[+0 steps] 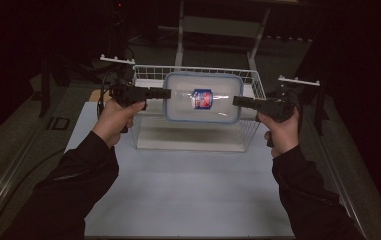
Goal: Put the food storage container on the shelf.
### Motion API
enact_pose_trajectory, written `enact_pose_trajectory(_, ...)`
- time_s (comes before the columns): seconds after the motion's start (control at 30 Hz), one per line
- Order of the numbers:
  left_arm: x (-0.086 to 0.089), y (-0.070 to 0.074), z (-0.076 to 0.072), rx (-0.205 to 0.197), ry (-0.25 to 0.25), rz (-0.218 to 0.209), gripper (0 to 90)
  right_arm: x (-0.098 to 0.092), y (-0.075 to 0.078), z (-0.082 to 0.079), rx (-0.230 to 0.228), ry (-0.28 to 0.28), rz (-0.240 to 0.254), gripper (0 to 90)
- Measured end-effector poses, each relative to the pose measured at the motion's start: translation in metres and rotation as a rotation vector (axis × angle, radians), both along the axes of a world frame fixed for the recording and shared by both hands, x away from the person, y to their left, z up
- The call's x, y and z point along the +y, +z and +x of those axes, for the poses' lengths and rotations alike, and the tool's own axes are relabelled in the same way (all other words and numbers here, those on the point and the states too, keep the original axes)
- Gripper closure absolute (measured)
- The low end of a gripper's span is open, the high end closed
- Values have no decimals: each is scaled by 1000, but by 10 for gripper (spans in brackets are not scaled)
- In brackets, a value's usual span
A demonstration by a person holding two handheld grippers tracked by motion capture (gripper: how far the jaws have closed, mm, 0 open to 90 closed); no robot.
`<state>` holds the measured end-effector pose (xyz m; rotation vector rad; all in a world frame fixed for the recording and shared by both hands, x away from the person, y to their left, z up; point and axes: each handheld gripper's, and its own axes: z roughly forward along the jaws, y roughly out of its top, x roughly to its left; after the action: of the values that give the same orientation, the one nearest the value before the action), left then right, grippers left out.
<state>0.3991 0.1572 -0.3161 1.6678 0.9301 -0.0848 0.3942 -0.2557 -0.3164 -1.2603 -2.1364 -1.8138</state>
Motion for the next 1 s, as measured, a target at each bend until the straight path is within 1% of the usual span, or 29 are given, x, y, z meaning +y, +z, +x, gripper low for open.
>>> enact_pose_trajectory(0.07, 0, -4, 6, 19, 1, -5, 561, 1, -2, 6, 14, -7, -6, 551)
enact_pose_trajectory(0.1, 0, -6, 9, 22, 1, -8, 560, 1, -5, 10, 24, -9, -10, 551)
enact_pose_trajectory(0.13, 0, -7, 10, 24, 5, -21, 560, 1, -5, 10, 24, -9, -10, 551)
enact_pose_trajectory(0.17, 0, -7, 12, 13, 10, -19, 559, 0, -7, 14, 34, -6, -5, 551)
enact_pose_trajectory(0.23, 0, -7, 13, 8, 11, -19, 559, 0, -7, 14, 36, -5, -5, 551)
enact_pose_trajectory(0.3, 0, -8, 15, 10, 20, -30, 557, 0, -7, 17, 40, 0, -11, 549)
enact_pose_trajectory(0.53, 0, -8, 20, 12, 25, -34, 557, 3, -4, 24, 52, -14, -28, 532)
enact_pose_trajectory(0.63, -3, -8, 22, 6, 32, -31, 555, 4, -3, 28, 53, -31, -41, 511)
enact_pose_trajectory(0.73, -4, -9, 23, 1, 38, -26, 549, 5, -3, 31, 51, -43, -45, 501)
enact_pose_trajectory(0.8, -4, -10, 25, 6, 47, -34, 541, 6, -4, 33, 56, -48, -38, 500)
enact_pose_trajectory(0.83, -5, -11, 27, 10, 58, -37, 534, 6, -5, 35, 64, -58, -27, 495)
enact_pose_trajectory(0.87, -5, -11, 27, 10, 58, -37, 530, 6, -5, 35, 64, -58, -27, 495)
enact_pose_trajectory(0.9, -6, -11, 29, 14, 65, -35, 525, 6, -5, 37, 62, -74, -31, 485)
enact_pose_trajectory(0.93, -6, -11, 29, 14, 65, -35, 519, 6, -5, 37, 62, -74, -31, 485)
enact_pose_trajectory(0.97, -7, -11, 32, 17, 77, -31, 510, 7, -4, 38, 55, -92, -39, 479)
enact_pose_trajectory(1.0, -7, -11, 32, 17, 77, -31, 507, 7, -4, 38, 55, -92, -39, 479)
